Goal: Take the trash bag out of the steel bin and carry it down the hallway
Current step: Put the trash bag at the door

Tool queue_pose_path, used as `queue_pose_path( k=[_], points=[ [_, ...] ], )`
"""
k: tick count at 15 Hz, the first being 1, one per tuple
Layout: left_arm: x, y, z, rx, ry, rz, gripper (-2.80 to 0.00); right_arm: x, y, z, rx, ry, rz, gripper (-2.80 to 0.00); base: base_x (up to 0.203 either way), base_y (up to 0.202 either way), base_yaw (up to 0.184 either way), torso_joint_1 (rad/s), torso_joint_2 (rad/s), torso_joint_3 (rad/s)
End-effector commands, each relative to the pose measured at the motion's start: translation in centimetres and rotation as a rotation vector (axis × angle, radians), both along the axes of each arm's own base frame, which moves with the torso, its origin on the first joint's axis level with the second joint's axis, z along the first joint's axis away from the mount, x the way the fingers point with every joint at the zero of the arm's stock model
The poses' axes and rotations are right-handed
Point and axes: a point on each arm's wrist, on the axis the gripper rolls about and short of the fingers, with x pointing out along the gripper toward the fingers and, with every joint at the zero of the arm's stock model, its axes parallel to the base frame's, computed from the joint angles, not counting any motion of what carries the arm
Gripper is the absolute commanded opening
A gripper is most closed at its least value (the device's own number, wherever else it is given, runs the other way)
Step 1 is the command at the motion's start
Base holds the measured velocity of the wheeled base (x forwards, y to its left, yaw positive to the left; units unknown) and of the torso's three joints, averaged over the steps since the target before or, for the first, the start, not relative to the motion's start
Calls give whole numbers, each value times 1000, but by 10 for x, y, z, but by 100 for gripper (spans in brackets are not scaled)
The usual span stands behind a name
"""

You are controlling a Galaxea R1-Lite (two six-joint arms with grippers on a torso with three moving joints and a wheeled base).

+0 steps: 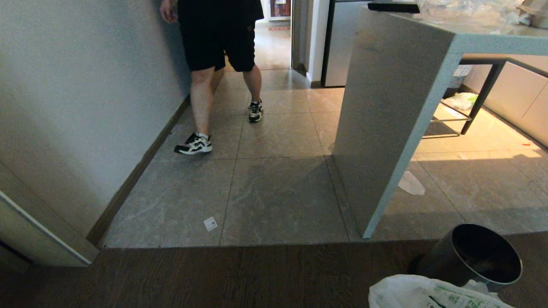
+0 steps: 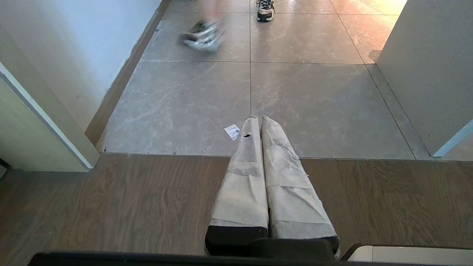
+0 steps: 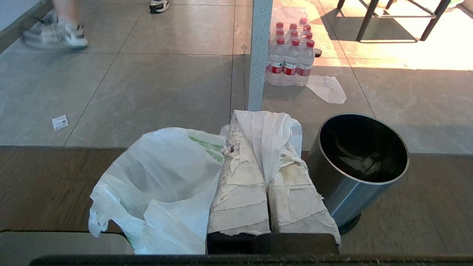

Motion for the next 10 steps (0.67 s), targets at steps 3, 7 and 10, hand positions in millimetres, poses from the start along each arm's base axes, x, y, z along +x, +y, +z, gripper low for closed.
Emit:
queue_pose_path(
  k=[3,7,10],
  points=[
    [0,0,0,-1,-1,0,-280,0,0,0,-1,0,0,-280,0,0,0,0,0,0],
    [0,0,0,-1,-1,0,-280,0,0,0,-1,0,0,-280,0,0,0,0,0,0],
    [0,0,0,-1,-1,0,-280,0,0,0,-1,0,0,-280,0,0,0,0,0,0]
  ],
)
